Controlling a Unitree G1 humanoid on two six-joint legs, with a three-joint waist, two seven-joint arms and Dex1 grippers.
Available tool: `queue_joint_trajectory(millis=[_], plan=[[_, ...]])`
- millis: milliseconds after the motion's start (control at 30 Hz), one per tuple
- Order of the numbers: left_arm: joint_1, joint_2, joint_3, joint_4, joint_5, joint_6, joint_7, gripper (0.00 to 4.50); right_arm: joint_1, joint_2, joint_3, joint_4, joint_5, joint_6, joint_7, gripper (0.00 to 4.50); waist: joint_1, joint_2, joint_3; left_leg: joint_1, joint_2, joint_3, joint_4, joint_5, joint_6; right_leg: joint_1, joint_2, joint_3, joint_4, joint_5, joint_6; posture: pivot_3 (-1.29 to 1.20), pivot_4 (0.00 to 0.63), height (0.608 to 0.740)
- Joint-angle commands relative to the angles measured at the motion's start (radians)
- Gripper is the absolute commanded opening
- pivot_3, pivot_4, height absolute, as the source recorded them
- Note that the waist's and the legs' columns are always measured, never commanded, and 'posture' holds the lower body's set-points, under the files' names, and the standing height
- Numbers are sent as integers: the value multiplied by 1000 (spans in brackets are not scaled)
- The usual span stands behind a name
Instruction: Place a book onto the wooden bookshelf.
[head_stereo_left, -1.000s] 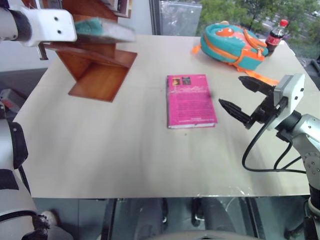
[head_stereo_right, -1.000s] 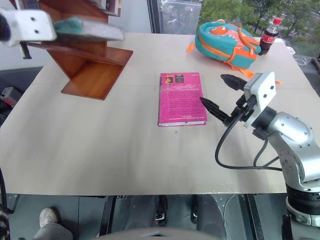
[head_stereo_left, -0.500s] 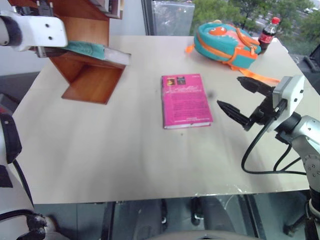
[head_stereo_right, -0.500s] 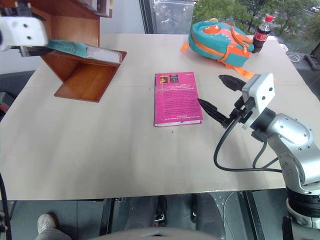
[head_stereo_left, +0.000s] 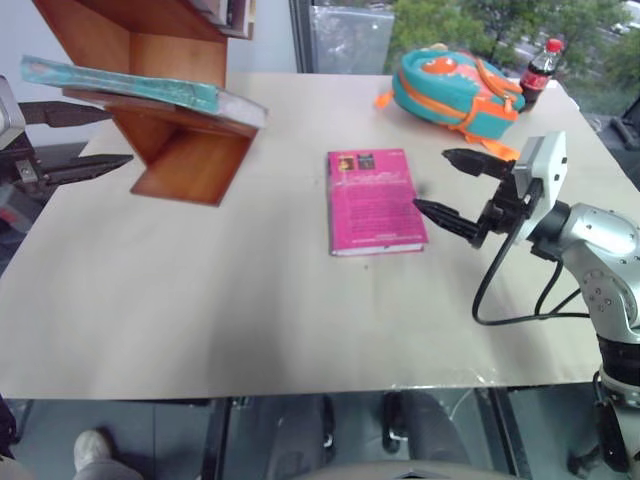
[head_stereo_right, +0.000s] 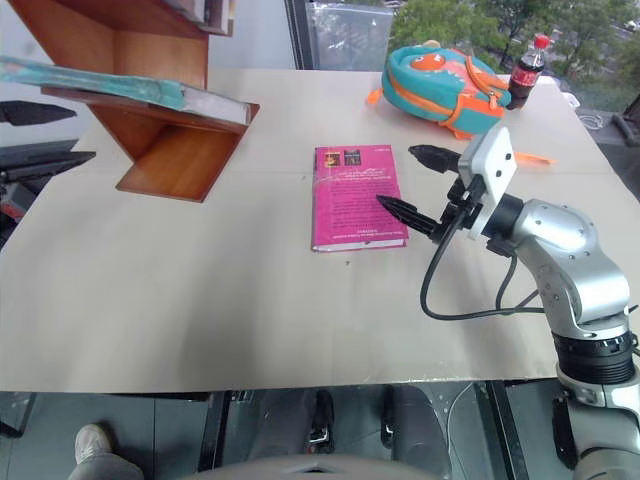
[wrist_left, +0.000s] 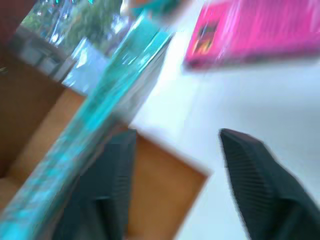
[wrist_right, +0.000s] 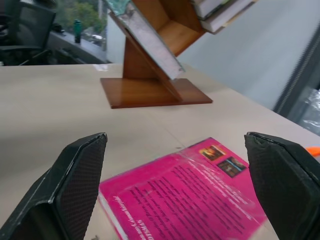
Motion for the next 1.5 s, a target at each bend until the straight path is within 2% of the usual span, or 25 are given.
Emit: queue_joint_trajectory(millis=[33,100,167,233,367,500,600,767,933,1067,1133,1167,1267,1367,1500], plan=[[24,-142,-44,-280,-116,176,260,830,-18,-11,-22,-30,5,-14,4,4500,9,0,0,0,0,0,2,0,0,0,-1,0,2,0,0,0,150,740],[-24,-308,-142,-334,-84,198,441,57,2,-21,-37,-63,4,0,-15,4500,21,0,0,0,-1,-1,4,0,0,1,0,0,3,0,0,0,150,740],[-82,-469,-222,-315,-15,207,618,57,33,-36,-60,-105,10,20,-36,4500,29,-1,-1,3,-1,-2,6,1,0,6,0,-2,5,1,0,0,150,740],[-145,-587,-289,-239,88,155,737,57,66,-47,-83,-147,22,41,-57,4500,31,-2,-2,4,-1,-5,7,1,-1,8,1,-3,4,2,-1,0,150,740],[-320,-751,-382,60,294,-48,932,57,117,-63,-113,-210,31,77,-95,4500,27,-2,-2,4,-2,-5,7,1,0,8,3,-3,4,4,-5,0,150,740],[-448,-800,-372,307,446,-209,1159,57,140,-73,-135,-264,48,110,-129,4500,17,-2,-2,3,-1,-3,6,1,0,6,4,-4,2,4,-5,0,150,740],[-470,-799,-350,369,453,-272,1193,57,150,-81,-154,-286,63,129,-145,4500,15,-2,-2,3,-1,-2,3,1,0,4,4,-3,2,4,-5,0,150,740],[-418,-798,-351,344,396,-285,1114,57,159,-91,-164,-290,73,140,-156,4500,15,-2,-2,2,0,-1,3,1,0,2,4,-3,2,4,-5,0,150,740],[-265,-804,-407,153,244,-208,865,57,180,-115,-150,-269,51,140,-146,4500,18,-2,-2,2,0,-1,3,1,0,2,4,-3,2,4,-5,0,150,740],[-101,-790,-434,-65,106,-43,745,992,225,-172,-103,-215,-21,131,-112,4500,22,-2,-2,1,0,-2,3,1,0,3,2,-3,1,4,-5,0,150,740],[-17,-757,-429,-158,73,10,712,2013,242,-192,-108,-170,-34,133,-93,4500,21,-2,-2,1,0,-3,3,1,0,3,3,-2,0,4,-5,0,150,740],[28,-732,-408,-201,45,45,698,2214,261,-209,-117,-148,-57,120,-85,4500,20,-2,-2,1,0,-2,3,1,0,3,3,-1,0,4,-5,0,150,740],[165,-631,-317,-291,-19,121,650,3437,353,-263,-184,-125,-68,107,-31,4500,18,-2,-2,2,1,-2,3,1,0,3,4,1,1,3,-5,0,150,740],[312,-544,-211,-380,-81,179,619,4465,490,-316,-297,-140,-52,109,45,4500,19,-1,-1,1,2,-2,2,0,-1,1,5,2,1,1,-3,0,150,740],[453,-453,-126,-435,-71,196,584,4465,620,-343,-432,-152,-37,105,112,4500,25,-1,-2,1,1,-3,2,-1,1,3,3,1,-1,0,-3,0,150,740]])
